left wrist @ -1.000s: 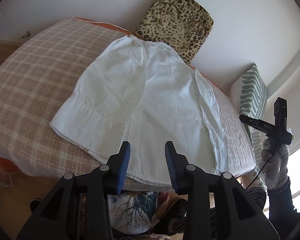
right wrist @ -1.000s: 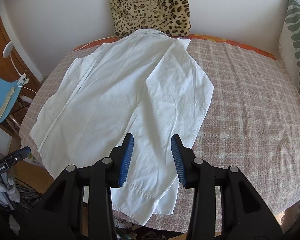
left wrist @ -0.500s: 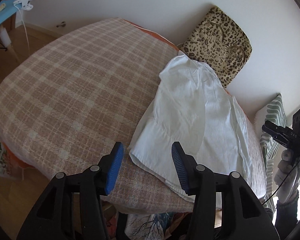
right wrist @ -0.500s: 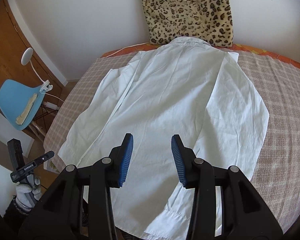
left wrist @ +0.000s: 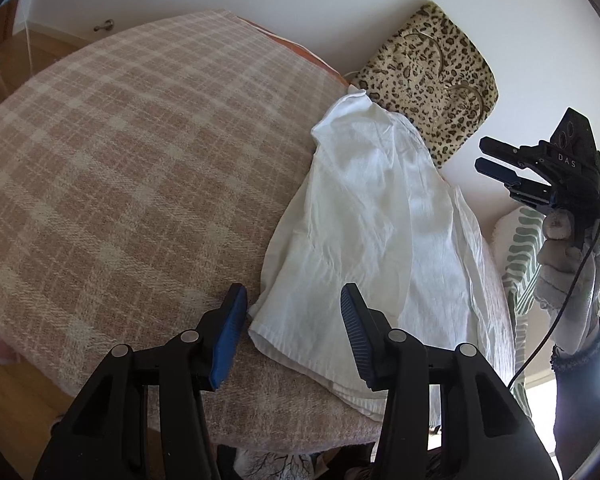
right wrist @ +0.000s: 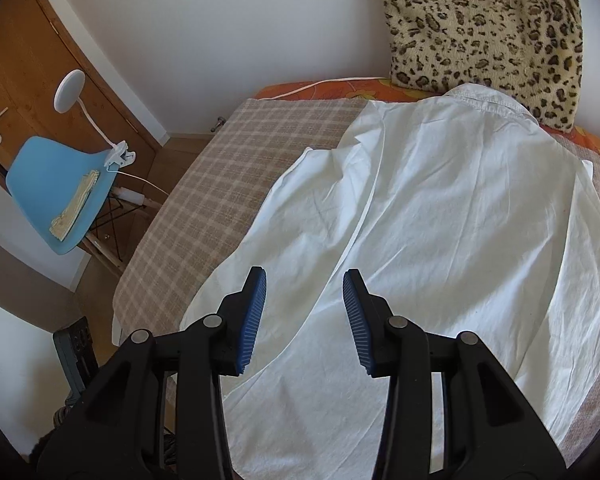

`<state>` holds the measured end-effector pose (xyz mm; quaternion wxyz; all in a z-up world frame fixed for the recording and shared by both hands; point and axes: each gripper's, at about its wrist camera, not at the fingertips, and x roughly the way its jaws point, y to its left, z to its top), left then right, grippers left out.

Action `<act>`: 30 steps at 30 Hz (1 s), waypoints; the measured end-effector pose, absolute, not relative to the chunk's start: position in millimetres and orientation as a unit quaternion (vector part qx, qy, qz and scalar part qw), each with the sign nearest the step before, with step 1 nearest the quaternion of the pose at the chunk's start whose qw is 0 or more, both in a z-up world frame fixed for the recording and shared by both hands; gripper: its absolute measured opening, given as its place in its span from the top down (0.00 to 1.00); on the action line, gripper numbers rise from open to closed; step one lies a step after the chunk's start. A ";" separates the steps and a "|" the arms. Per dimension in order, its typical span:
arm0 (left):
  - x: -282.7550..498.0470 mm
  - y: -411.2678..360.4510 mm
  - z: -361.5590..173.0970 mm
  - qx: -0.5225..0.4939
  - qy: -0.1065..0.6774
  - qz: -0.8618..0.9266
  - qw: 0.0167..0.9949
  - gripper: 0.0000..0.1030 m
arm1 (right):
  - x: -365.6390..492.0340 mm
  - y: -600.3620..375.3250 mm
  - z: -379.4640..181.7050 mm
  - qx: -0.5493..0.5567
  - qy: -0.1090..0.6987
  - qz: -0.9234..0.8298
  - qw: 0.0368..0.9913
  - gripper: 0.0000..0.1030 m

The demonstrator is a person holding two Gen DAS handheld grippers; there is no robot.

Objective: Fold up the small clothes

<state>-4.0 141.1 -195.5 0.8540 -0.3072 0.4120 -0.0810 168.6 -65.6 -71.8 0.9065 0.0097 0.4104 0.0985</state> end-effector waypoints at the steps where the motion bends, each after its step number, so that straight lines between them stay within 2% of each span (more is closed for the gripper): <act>1: -3.4 140.7 -196.3 -0.306 0.412 -0.080 0.855 0.66 | 178.1 -59.8 -72.6 0.009 0.414 0.100 0.905 0.59; 2: -1.8 139.9 -197.9 -0.304 0.415 -0.082 0.854 0.83 | 187.3 -54.4 -73.4 0.010 0.418 0.100 0.903 0.59; 3: -0.4 138.8 -199.5 -0.304 0.418 -0.085 0.852 0.88 | 197.8 -49.5 -74.2 0.014 0.422 0.100 0.901 0.59; 6: -1.4 133.9 -199.3 -0.298 0.414 -0.095 0.855 0.92 | 226.7 -31.8 -78.1 0.012 0.431 0.094 0.897 0.59; 17: -13.3 94.2 -172.2 -0.209 0.384 -0.138 0.889 0.94 | 316.1 17.9 -108.7 -0.036 0.468 0.033 0.882 0.59; 23: -16.1 87.1 -170.5 -0.198 0.384 -0.148 0.890 0.94 | 341.7 29.5 -123.6 -0.091 0.482 -0.016 0.871 0.59; 30: -15.7 76.4 -169.9 -0.194 0.384 -0.164 0.888 0.95 | 356.5 21.4 -126.2 -0.092 0.491 -0.031 0.866 0.59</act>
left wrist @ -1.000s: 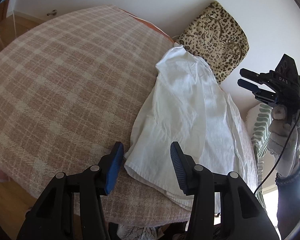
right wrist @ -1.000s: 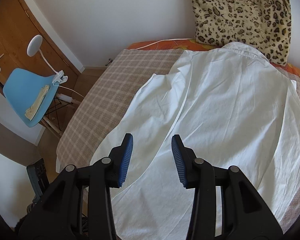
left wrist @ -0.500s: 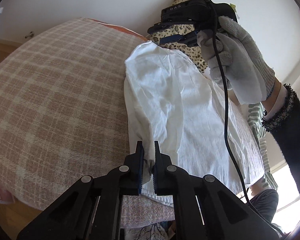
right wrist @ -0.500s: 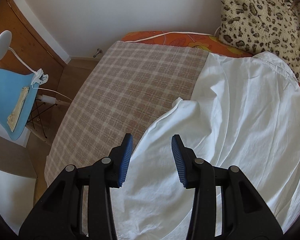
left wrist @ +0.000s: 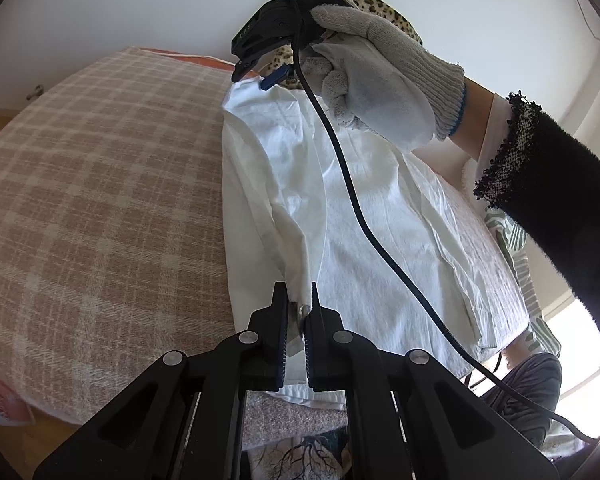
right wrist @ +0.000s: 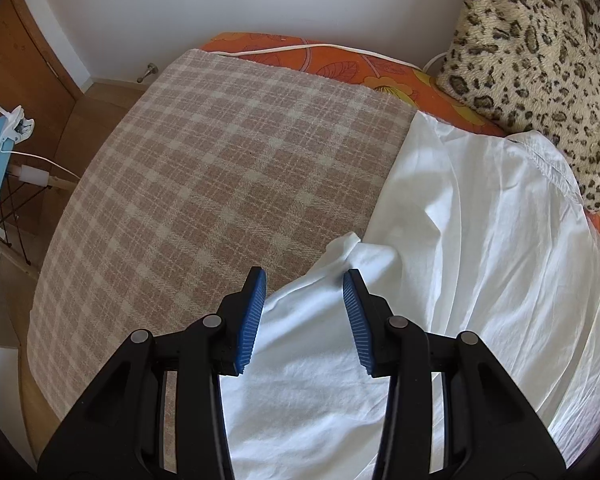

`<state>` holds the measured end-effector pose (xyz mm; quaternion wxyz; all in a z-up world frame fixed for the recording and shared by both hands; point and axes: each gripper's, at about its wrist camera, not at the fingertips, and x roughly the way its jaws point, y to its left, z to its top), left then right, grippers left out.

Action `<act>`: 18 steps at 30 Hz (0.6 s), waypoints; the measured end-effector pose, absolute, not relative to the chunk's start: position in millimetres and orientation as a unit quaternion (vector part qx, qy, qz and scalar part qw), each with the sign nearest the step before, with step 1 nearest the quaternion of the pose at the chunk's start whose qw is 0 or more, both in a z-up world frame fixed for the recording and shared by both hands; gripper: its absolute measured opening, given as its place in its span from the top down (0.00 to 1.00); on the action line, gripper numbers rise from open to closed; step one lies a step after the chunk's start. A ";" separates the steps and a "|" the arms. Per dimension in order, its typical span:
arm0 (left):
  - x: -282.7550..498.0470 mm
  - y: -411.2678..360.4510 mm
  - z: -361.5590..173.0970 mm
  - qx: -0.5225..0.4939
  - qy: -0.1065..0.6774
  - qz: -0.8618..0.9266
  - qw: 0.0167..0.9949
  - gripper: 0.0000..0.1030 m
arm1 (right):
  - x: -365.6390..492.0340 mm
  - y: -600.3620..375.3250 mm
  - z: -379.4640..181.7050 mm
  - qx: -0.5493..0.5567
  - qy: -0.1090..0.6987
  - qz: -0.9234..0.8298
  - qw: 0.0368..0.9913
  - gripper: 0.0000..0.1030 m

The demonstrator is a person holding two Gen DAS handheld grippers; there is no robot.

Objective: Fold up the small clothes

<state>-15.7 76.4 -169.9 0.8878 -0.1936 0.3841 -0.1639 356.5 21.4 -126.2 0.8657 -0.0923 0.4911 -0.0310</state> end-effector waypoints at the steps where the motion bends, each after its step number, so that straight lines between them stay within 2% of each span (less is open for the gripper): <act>1: -16.2 74.4 -169.6 -0.193 0.385 -0.167 0.887 0.95 | 358.6 18.8 -125.9 -0.083 0.493 -0.029 0.865 0.59; 8: -17.0 62.5 -168.1 -0.176 0.385 -0.185 0.887 0.95 | 372.2 4.9 -129.7 -0.066 0.501 -0.048 0.862 0.60; 9: -16.8 62.5 -167.2 -0.177 0.385 -0.186 0.887 0.95 | 372.8 4.0 -130.6 -0.072 0.500 -0.054 0.861 0.66; 10: -16.2 62.2 -165.9 -0.177 0.384 -0.187 0.887 0.95 | 373.3 2.6 -131.3 -0.077 0.501 -0.059 0.860 0.87; 11: -15.9 61.7 -164.6 -0.178 0.383 -0.188 0.887 0.96 | 373.3 -0.1 -131.0 -0.078 0.501 -0.060 0.860 0.92; 18: -16.4 38.4 -155.2 -0.166 0.378 -0.218 0.884 0.96 | 351.6 -25.5 -106.4 -0.055 0.472 -0.038 0.879 0.96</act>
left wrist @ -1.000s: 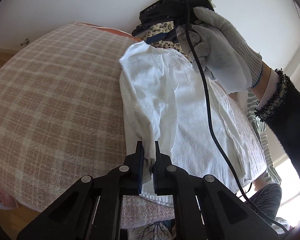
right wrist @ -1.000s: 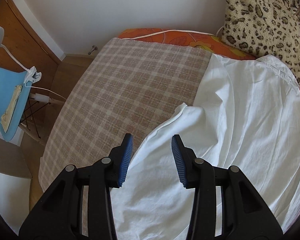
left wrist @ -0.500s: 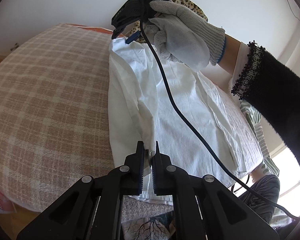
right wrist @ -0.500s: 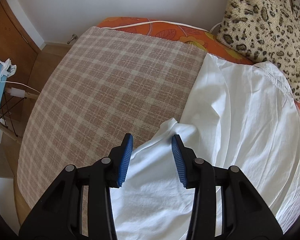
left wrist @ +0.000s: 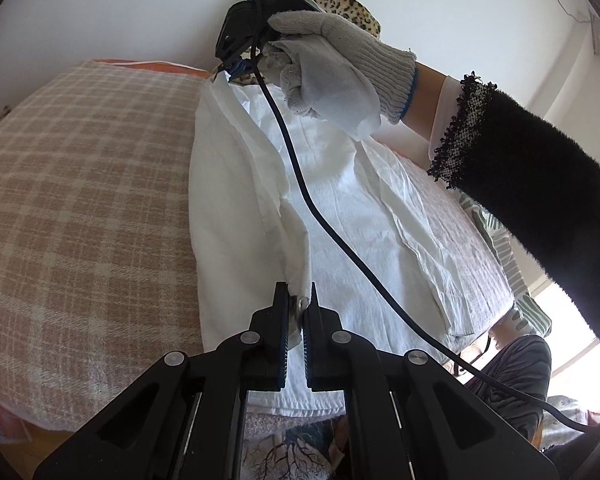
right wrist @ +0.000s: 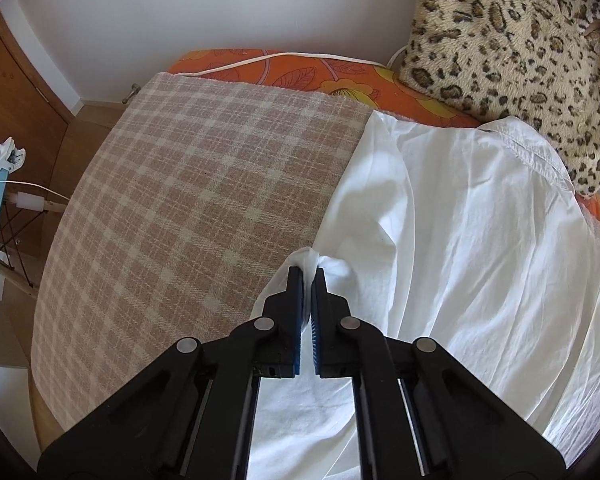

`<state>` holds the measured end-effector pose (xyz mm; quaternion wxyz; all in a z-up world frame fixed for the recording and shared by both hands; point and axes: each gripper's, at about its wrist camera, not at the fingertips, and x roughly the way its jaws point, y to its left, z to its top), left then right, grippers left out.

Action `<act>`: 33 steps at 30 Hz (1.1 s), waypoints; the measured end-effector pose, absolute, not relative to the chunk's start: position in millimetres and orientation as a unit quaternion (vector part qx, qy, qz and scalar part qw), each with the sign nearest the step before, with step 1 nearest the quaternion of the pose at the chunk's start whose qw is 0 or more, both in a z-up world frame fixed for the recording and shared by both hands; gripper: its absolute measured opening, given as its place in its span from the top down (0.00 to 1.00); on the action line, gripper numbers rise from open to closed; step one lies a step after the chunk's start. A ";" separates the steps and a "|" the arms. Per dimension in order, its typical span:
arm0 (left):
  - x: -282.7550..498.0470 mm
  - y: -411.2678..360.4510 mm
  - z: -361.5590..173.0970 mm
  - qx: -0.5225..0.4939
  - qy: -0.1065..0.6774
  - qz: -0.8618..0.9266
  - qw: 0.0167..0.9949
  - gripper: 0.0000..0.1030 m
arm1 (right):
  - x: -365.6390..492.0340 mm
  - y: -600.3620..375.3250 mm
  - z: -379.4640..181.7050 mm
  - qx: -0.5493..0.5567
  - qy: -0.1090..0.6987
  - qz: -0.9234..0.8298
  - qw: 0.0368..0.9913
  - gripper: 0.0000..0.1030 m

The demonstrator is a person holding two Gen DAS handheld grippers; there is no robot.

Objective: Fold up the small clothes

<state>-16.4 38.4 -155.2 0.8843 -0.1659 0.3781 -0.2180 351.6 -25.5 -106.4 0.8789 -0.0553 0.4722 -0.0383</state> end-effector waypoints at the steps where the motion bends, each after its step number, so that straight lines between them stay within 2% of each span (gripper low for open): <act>1: -16.1 34.1 -153.9 -0.163 0.378 -0.224 0.883 0.96 | 348.2 -31.6 -102.2 -0.049 0.468 -0.037 0.882 0.96; 13: -7.7 -20.2 -149.1 -0.129 0.389 -0.282 0.867 0.96 | 309.0 -116.1 -80.5 0.004 0.442 -0.051 0.896 0.96; 29: -4.0 -54.7 -162.7 -0.093 0.430 -0.314 0.841 0.96 | 285.2 -195.2 -131.2 0.049 0.452 -0.081 0.887 0.96; 33: -17.3 -45.1 -154.8 -0.091 0.444 -0.323 0.831 0.83 | 284.6 -198.9 -135.9 0.064 0.451 -0.075 0.887 0.96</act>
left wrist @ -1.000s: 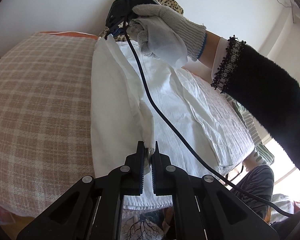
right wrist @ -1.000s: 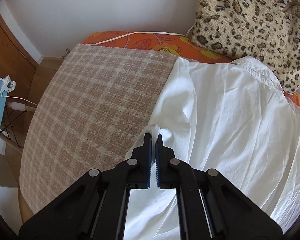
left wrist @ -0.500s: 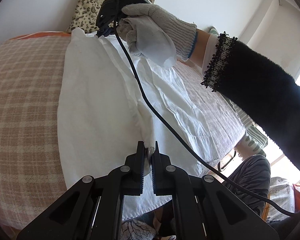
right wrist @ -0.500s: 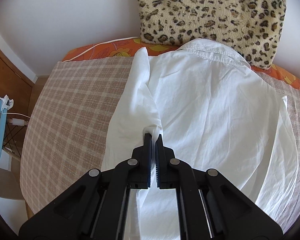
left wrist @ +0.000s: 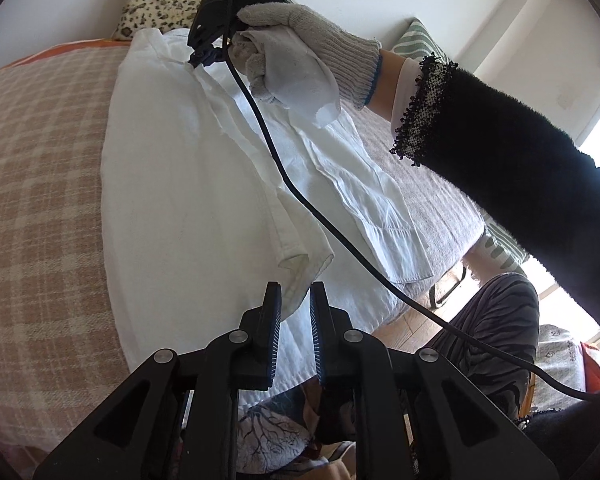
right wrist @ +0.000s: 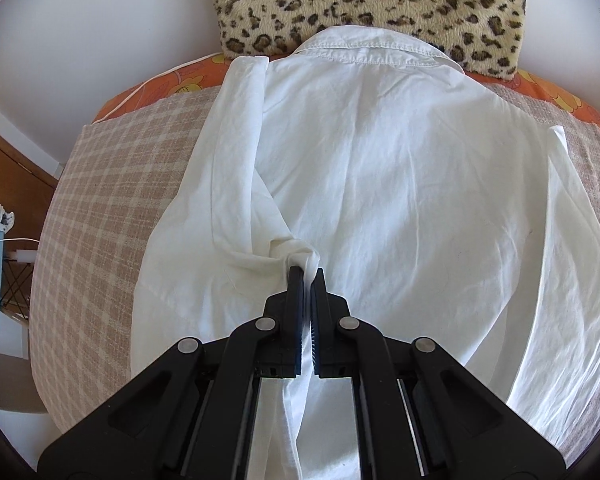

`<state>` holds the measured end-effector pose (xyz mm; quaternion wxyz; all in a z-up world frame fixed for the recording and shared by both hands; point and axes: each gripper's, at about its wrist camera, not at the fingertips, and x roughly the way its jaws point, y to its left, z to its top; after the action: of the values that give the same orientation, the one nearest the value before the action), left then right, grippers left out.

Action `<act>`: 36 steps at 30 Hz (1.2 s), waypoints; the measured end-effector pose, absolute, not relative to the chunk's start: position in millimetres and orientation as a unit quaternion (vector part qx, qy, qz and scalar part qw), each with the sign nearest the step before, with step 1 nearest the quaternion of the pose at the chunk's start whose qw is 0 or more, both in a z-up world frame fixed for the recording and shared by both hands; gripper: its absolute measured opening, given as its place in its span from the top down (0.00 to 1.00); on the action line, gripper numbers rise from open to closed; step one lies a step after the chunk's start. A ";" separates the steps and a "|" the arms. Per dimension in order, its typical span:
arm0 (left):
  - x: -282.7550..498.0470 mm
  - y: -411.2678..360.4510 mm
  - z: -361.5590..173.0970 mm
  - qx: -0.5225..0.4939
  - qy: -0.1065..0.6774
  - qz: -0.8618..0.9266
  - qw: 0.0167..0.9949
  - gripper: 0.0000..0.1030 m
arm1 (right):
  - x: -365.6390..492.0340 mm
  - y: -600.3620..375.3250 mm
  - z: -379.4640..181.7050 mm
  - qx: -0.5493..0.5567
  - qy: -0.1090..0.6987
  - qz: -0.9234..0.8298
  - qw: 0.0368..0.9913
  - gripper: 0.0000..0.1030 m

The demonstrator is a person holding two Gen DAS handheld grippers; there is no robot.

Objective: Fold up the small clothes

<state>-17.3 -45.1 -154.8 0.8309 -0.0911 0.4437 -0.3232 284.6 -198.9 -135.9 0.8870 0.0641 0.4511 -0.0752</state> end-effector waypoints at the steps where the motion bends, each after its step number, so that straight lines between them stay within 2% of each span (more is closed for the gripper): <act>1: -22.4 -39.6 -151.7 -0.095 0.441 -0.325 0.831 0.82 | 285.2 -200.1 -137.2 0.072 0.455 -0.068 0.885 0.96; 3: -32.5 -24.6 -145.1 -0.104 0.428 -0.324 0.837 0.77 | 282.7 -201.5 -137.2 0.079 0.453 -0.060 0.886 0.96; 6: -35.1 -2.2 -139.4 -0.115 0.413 -0.293 0.855 0.77 | 272.4 -207.2 -135.0 0.092 0.449 -0.049 0.887 0.95; 15: -8.0 35.0 -167.5 -0.222 0.464 -0.223 0.828 0.77 | 207.3 -215.3 -129.3 0.151 0.447 -0.002 0.881 0.87; 16: -8.9 33.3 -166.9 -0.220 0.463 -0.225 0.829 0.77 | 197.5 -213.2 -130.2 0.155 0.449 0.007 0.880 0.84; 18: -9.1 27.1 -164.7 -0.206 0.463 -0.223 0.833 0.62 | 178.4 -207.7 -133.5 0.150 0.451 0.018 0.880 0.73; 19: -7.7 24.2 -164.6 -0.202 0.464 -0.214 0.836 0.59 | 169.7 -204.9 -136.3 0.146 0.454 0.021 0.879 0.63; 20: -6.2 23.2 -165.2 -0.202 0.467 -0.207 0.836 0.55 | 161.3 -202.7 -139.7 0.142 0.459 0.024 0.877 0.58; 23: -0.6 19.7 -169.8 -0.193 0.478 -0.197 0.834 0.55 | 140.4 -196.7 -151.6 0.138 0.475 0.033 0.869 0.58; 25: 1.7 19.1 -174.8 -0.190 0.480 -0.198 0.833 0.58 | 129.7 -192.6 -158.1 0.129 0.482 0.030 0.866 0.58; 26: 2.5 18.6 -176.4 -0.190 0.480 -0.199 0.833 0.64 | 125.8 -190.5 -161.7 0.127 0.488 0.032 0.863 0.58; 27: 3.7 17.9 -177.8 -0.189 0.478 -0.205 0.833 0.79 | 122.7 -188.6 -165.2 0.125 0.495 0.036 0.859 0.58; 30: 3.8 19.7 -179.7 -0.182 0.470 -0.209 0.838 0.94 | 116.2 -183.4 -174.2 0.118 0.508 0.039 0.853 0.58; 33: 0.3 32.8 -181.7 -0.208 0.466 -0.207 0.835 0.96 | 111.0 -174.6 -184.7 0.106 0.518 0.043 0.847 0.61; 35: -3.8 42.6 -179.3 -0.216 0.460 -0.203 0.837 0.97 | 107.6 -167.0 -190.3 0.103 0.526 0.057 0.842 0.88; 36: -5.8 47.0 -178.4 -0.220 0.457 -0.200 0.838 0.97 | 106.6 -163.6 -191.5 0.107 0.528 0.063 0.840 0.90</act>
<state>-5.8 47.0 -178.4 0.8384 -0.2198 0.4568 -0.2003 106.6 -163.6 -191.5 0.8398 0.1069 0.5284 0.0635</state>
